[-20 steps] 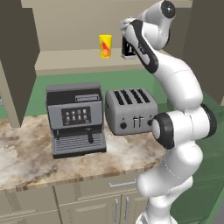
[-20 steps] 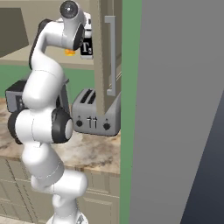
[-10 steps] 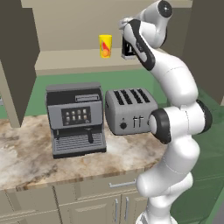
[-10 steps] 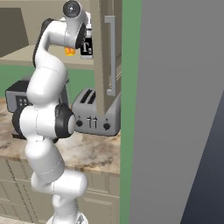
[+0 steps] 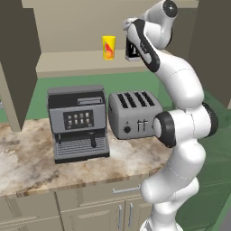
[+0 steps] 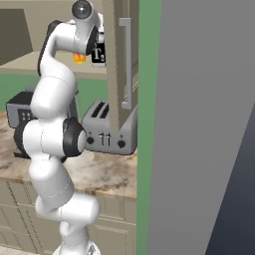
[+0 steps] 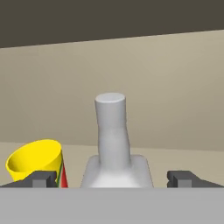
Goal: Open the cabinet directly in front. Then move the liquor and the cup to the dining counter with the candle on it.
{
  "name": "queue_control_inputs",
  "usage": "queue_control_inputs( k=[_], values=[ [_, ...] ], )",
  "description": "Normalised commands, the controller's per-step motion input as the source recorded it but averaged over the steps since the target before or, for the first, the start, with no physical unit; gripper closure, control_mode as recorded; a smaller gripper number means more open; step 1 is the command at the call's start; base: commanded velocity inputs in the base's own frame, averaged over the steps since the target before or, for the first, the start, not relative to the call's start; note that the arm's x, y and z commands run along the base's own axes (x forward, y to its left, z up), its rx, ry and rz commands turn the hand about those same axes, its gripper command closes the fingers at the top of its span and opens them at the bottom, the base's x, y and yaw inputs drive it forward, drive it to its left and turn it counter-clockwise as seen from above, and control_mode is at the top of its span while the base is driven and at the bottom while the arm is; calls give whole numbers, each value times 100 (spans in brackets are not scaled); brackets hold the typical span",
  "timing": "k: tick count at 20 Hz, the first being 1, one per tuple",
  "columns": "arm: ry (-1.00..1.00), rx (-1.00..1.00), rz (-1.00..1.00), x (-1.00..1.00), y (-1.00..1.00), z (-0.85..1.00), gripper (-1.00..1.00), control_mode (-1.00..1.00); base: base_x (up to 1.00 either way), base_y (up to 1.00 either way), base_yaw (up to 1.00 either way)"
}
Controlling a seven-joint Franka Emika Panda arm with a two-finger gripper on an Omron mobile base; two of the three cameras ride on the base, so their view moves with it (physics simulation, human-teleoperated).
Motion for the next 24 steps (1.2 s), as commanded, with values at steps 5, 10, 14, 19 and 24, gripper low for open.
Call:
queue_control_inputs(
  k=[5,10,14,19,24],
  values=[
    [0,0,0,-4,0,-3,-100,-100,0,0,0],
    [0,0,0,-3,0,-22,-100,-100,0,0,0],
    [0,0,0,0,0,-19,-100,-100,0,0,0],
    [0,0,0,11,0,0,-100,-100,0,0,0],
    [0,0,0,27,0,0,-100,-100,0,0,0]
  ],
)
